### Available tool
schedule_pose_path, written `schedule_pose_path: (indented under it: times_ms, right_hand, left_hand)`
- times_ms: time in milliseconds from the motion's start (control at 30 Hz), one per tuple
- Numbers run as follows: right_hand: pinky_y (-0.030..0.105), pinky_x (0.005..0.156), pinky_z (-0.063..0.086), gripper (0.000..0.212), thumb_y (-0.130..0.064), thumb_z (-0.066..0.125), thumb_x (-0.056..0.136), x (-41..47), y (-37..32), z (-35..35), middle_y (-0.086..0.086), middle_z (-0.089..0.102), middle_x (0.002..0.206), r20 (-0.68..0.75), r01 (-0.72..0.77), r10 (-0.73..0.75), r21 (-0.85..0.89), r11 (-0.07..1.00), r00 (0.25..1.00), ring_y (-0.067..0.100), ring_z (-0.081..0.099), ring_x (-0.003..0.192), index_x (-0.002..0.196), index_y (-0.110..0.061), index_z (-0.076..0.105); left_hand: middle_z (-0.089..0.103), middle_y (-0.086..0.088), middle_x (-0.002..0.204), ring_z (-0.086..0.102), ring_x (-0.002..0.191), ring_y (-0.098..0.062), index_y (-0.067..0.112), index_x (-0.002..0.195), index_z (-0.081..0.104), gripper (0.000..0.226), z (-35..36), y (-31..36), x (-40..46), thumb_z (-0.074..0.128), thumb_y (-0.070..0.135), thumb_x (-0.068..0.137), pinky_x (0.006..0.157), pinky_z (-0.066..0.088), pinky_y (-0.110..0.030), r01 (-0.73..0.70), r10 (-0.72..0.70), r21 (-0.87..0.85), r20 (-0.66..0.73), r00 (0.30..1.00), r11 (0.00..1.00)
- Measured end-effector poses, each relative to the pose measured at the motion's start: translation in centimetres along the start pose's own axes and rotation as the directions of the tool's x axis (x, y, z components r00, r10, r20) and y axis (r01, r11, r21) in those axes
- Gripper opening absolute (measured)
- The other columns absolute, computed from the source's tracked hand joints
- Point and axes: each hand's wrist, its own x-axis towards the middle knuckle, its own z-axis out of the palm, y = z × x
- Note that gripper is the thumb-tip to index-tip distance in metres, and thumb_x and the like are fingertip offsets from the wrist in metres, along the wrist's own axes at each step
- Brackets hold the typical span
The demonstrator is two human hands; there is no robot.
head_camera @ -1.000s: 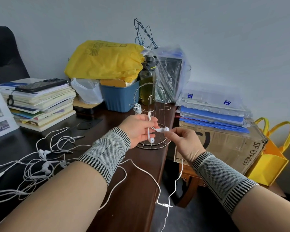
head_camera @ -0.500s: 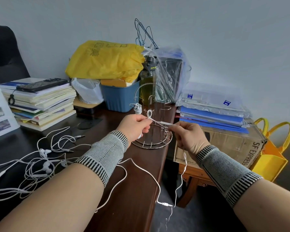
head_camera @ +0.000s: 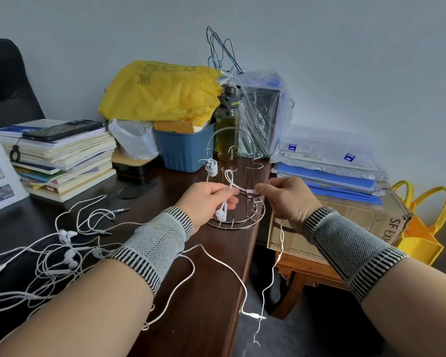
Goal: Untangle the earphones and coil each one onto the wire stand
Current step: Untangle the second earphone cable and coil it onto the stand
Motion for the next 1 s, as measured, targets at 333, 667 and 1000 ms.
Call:
schedule_pose_path:
  times_ms: [333,667,1000]
  right_hand:
    - [0.017,0.040,0.030,0.027,-0.020,0.066,0.088,-0.1,0.7,0.5,0.009,0.053,0.057,0.013,0.012,-0.011,-0.094,0.996,1.000,0.010,0.034,0.041,0.082,0.006,0.069]
    - [0.011,0.035,0.029,0.030,-0.030,0.064,0.090,-0.5,0.8,0.2,-0.011,0.040,0.034,0.000,0.041,-0.042,-0.229,0.973,0.999,0.002,0.036,0.029,0.084,-0.002,0.071]
    - [0.023,0.047,0.036,0.026,-0.026,0.067,0.087,-1.0,0.8,-0.3,0.003,0.052,0.053,-0.073,0.014,-0.020,-0.085,0.996,0.997,0.010,0.042,0.043,0.077,-0.003,0.071]
  left_hand:
    - [0.073,-0.002,0.085,0.073,0.077,-0.010,0.009,0.119,0.062,0.026,-0.2,-0.1,0.2,0.061,0.012,0.093,0.077,0.059,-0.032,-0.027,0.035,0.047,-0.176,0.984,0.999]
    - [0.073,-0.007,0.084,0.074,0.077,-0.016,0.008,0.137,0.049,0.043,1.2,0.1,0.9,0.056,0.009,0.095,0.054,0.051,-0.022,0.041,-0.045,-0.046,-0.102,0.994,0.998]
    - [0.074,-0.007,0.090,0.074,0.079,-0.017,0.014,0.099,0.066,0.014,3.5,0.4,-1.1,0.053,0.007,0.096,0.075,0.060,-0.034,-0.028,0.024,-0.034,-0.121,0.992,0.999]
